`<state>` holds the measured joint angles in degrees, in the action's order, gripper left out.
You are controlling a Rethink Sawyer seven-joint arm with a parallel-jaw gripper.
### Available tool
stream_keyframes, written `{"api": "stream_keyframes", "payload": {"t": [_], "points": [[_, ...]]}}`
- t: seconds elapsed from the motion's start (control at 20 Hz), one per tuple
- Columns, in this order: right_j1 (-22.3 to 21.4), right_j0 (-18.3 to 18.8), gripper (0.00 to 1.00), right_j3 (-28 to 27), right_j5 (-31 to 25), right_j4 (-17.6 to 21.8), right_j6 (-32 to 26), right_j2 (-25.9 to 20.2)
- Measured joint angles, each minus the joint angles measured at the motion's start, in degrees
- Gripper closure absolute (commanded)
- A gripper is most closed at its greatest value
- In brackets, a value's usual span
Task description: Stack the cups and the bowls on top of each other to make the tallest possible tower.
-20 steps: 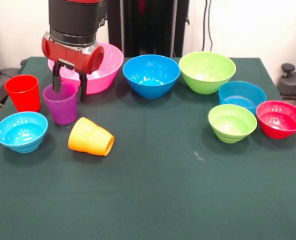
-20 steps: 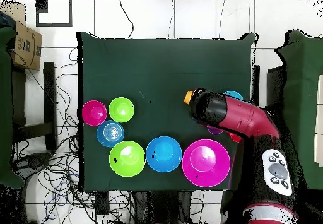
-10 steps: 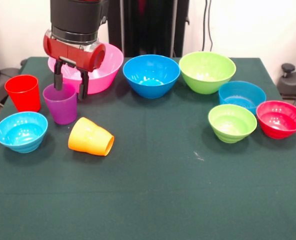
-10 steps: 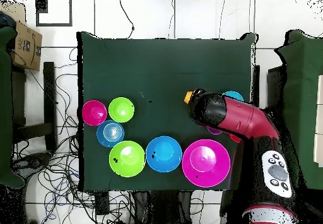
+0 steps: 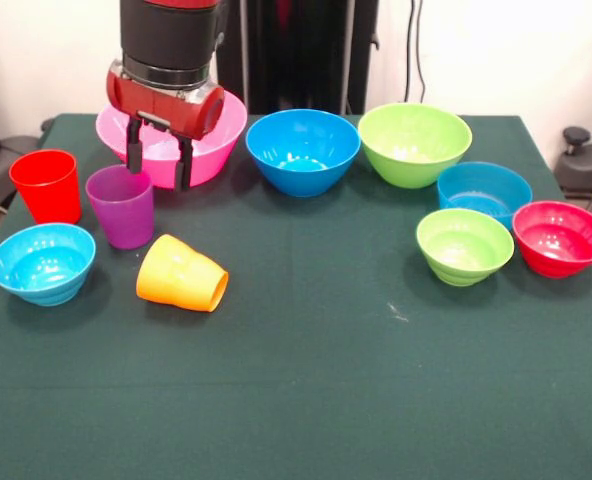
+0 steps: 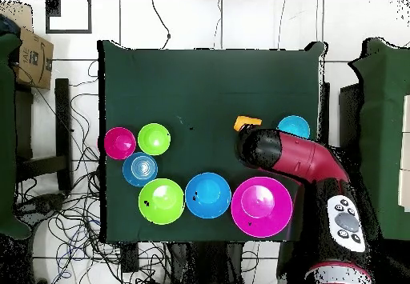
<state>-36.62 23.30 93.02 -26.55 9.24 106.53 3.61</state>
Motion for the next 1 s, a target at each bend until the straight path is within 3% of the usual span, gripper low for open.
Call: {"api": "stream_keyframes", "payload": {"t": [0.5, 1.0], "points": [[0.0, 1.5, 0.00, 2.9, 0.6, 3.3, 0.0, -0.1], [0.0, 6.4, 0.00, 3.1, 0.6, 6.0, 0.0, -0.5]]}}
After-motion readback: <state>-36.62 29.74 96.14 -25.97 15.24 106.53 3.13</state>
